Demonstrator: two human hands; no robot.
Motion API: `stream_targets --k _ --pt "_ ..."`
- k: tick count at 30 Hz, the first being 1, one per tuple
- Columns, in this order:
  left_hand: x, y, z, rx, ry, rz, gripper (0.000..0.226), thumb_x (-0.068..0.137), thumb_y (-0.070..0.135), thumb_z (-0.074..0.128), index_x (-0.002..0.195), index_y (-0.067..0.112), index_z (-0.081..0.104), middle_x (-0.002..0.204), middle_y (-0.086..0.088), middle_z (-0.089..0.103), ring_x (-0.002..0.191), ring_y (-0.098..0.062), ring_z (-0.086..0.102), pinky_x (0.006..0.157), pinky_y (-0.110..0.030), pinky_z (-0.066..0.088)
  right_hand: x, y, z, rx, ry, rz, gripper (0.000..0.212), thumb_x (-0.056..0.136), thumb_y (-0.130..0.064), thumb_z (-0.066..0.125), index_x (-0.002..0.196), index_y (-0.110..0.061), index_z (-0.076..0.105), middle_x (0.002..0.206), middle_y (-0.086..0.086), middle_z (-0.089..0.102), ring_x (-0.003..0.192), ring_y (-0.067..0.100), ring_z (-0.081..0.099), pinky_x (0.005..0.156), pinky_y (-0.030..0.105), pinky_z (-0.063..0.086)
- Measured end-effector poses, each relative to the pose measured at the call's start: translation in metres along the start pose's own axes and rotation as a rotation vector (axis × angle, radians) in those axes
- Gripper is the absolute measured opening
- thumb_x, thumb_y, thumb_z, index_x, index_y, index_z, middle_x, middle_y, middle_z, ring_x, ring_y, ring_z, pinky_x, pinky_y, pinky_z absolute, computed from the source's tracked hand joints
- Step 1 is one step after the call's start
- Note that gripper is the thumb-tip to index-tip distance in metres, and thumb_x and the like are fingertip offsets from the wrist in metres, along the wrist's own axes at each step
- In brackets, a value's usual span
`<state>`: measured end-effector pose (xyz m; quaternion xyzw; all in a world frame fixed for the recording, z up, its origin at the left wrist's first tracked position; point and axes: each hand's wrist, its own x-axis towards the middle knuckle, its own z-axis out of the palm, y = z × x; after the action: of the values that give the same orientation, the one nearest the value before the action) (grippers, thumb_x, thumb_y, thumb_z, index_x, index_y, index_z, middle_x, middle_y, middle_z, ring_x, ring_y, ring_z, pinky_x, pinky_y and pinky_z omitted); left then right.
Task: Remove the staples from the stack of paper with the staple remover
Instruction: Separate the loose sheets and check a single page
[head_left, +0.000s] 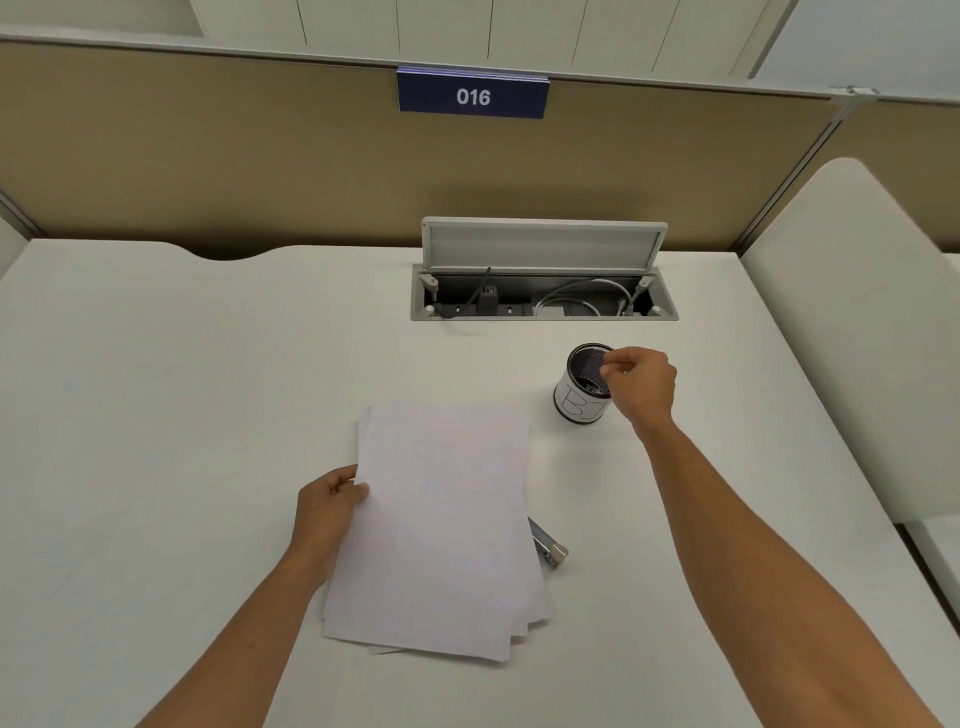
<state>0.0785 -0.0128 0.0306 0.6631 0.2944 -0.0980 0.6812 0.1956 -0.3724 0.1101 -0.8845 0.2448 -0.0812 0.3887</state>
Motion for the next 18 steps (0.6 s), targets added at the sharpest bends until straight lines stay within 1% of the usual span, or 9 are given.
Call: stream_targets --k 3,6,8,10,12,13,16,18 --pt "0.002 -0.002 -0.001 0.01 0.008 0.007 0.026 0.087 -0.002 0.059 0.098 0.018 0.073 0.1 -0.007 0.074 0.095 -0.029 0.069 0.092 -0.045 0.054 -0.003 0.0 -0.001 0.06 0.014 0.021 0.011 0.078 -0.011 0.072 0.089 -0.014 0.073 0.081 0.003 0.074 0.083 0.02 0.069 0.082 0.037 0.056" --pt "0.003 -0.004 -0.002 0.012 0.012 0.004 0.027 0.087 -0.002 0.06 0.095 0.02 0.073 0.1 -0.007 0.074 0.094 -0.029 0.069 0.091 -0.044 0.054 -0.012 -0.003 -0.002 0.076 0.099 -0.006 0.001 0.08 -0.02 0.07 0.08 -0.02 0.07 0.075 -0.004 0.068 0.077 0.015 0.065 0.075 0.031 0.054" --pt "0.003 -0.005 -0.002 0.014 0.017 -0.003 0.026 0.086 -0.001 0.059 0.093 0.02 0.073 0.098 -0.006 0.074 0.093 -0.028 0.069 0.088 -0.044 0.055 -0.027 -0.007 0.001 0.144 0.135 -0.055 0.003 0.08 -0.022 0.069 0.077 -0.021 0.068 0.073 -0.006 0.067 0.071 0.01 0.062 0.073 0.03 0.053" --pt "0.004 -0.007 -0.002 0.027 0.03 -0.007 0.024 0.085 0.0 0.059 0.093 0.019 0.072 0.099 -0.006 0.074 0.09 -0.027 0.069 0.084 -0.042 0.056 -0.051 -0.007 0.01 0.209 0.106 -0.115 0.004 0.081 -0.022 0.069 0.077 -0.022 0.068 0.072 -0.006 0.068 0.067 0.004 0.06 0.072 0.029 0.053" --pt "0.005 -0.007 -0.002 0.033 0.048 -0.017 0.022 0.084 0.001 0.059 0.094 0.018 0.07 0.099 -0.007 0.073 0.085 -0.024 0.069 0.076 -0.037 0.056 -0.078 0.001 0.025 0.164 -0.006 -0.155 0.003 0.082 -0.022 0.069 0.08 -0.023 0.068 0.076 -0.006 0.068 0.067 0.001 0.058 0.073 0.031 0.051" --pt "0.006 -0.006 -0.002 0.027 0.056 -0.026 0.021 0.084 0.002 0.058 0.094 0.018 0.069 0.099 -0.007 0.073 0.083 -0.022 0.068 0.072 -0.034 0.054 -0.091 0.006 0.034 0.105 -0.099 -0.154 0.003 0.083 -0.024 0.069 0.085 -0.022 0.069 0.081 -0.006 0.068 0.072 0.005 0.059 0.075 0.032 0.051" --pt "0.006 -0.004 -0.004 0.005 0.044 -0.045 0.019 0.084 0.007 0.061 0.096 0.02 0.064 0.099 -0.005 0.071 0.076 -0.02 0.067 0.067 -0.032 0.052 -0.122 0.021 0.058 -0.131 -0.399 -0.104 0.031 0.085 -0.034 0.067 0.113 -0.019 0.065 0.107 0.001 0.066 0.101 0.019 0.059 0.089 0.036 0.047" --pt "0.004 -0.004 -0.006 0.023 0.0 -0.035 0.022 0.085 0.011 0.067 0.103 0.021 0.06 0.102 -0.005 0.071 0.079 -0.021 0.07 0.068 -0.033 0.053 -0.133 0.025 0.067 -0.253 -0.517 -0.083 0.046 0.087 -0.039 0.064 0.126 -0.018 0.057 0.122 0.004 0.062 0.115 0.024 0.055 0.097 0.039 0.044"
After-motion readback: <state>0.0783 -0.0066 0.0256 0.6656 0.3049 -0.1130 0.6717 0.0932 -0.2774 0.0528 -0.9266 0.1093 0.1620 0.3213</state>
